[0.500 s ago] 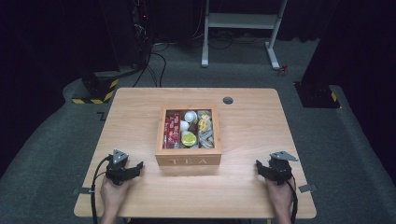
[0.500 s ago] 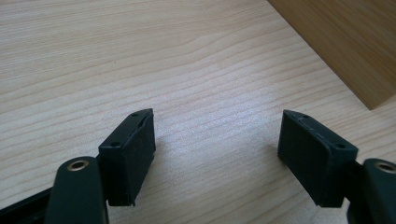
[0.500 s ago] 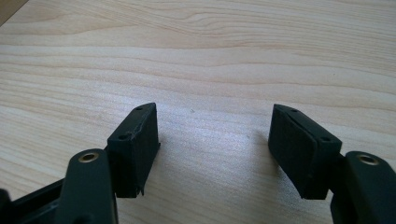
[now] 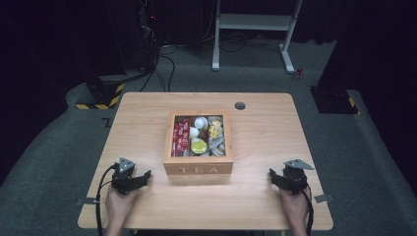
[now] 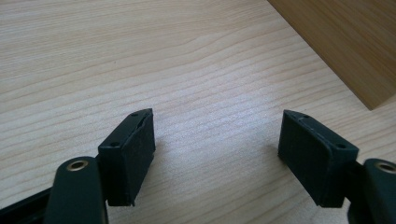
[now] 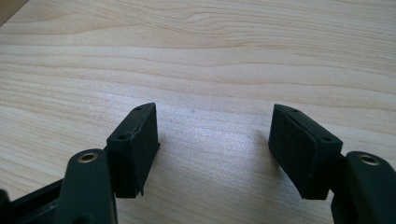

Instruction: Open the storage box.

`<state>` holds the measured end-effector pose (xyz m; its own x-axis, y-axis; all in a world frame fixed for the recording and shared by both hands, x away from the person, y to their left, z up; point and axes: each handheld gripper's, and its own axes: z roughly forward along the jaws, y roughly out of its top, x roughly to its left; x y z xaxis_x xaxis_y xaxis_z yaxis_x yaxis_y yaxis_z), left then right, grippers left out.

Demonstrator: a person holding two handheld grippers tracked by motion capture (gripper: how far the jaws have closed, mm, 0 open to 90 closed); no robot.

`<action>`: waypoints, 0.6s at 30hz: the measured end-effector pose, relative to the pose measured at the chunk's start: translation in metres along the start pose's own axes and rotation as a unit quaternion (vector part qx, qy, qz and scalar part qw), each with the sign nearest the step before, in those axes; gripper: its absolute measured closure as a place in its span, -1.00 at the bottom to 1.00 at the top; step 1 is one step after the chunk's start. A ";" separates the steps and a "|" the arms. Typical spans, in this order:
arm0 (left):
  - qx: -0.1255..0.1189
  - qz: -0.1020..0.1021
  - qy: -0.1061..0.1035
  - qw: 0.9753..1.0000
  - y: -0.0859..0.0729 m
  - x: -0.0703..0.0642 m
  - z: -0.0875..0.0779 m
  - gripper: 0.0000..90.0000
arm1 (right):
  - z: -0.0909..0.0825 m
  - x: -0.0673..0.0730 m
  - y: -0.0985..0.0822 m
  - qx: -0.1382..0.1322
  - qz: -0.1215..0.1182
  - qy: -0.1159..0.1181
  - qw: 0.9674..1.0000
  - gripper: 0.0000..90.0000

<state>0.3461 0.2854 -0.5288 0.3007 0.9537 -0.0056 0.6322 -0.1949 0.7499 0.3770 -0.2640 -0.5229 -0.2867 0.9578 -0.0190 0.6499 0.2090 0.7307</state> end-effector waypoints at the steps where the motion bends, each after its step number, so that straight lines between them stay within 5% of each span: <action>1: 0.000 0.001 0.001 1.000 0.000 0.000 0.000 -0.39 | 0.000 0.000 0.000 0.000 0.000 0.000 1.000 -0.27; 18: -0.001 -0.005 -0.011 1.000 0.000 0.000 0.000 -0.46 | 0.000 0.000 0.000 -0.001 -0.002 0.000 1.000 -0.27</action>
<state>0.3465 0.2857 -0.5287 0.3111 0.9500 -0.0278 0.6331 -0.1853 0.7516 0.3773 -0.2644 -0.5230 -0.2898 0.9569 -0.0215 0.6480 0.2126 0.7314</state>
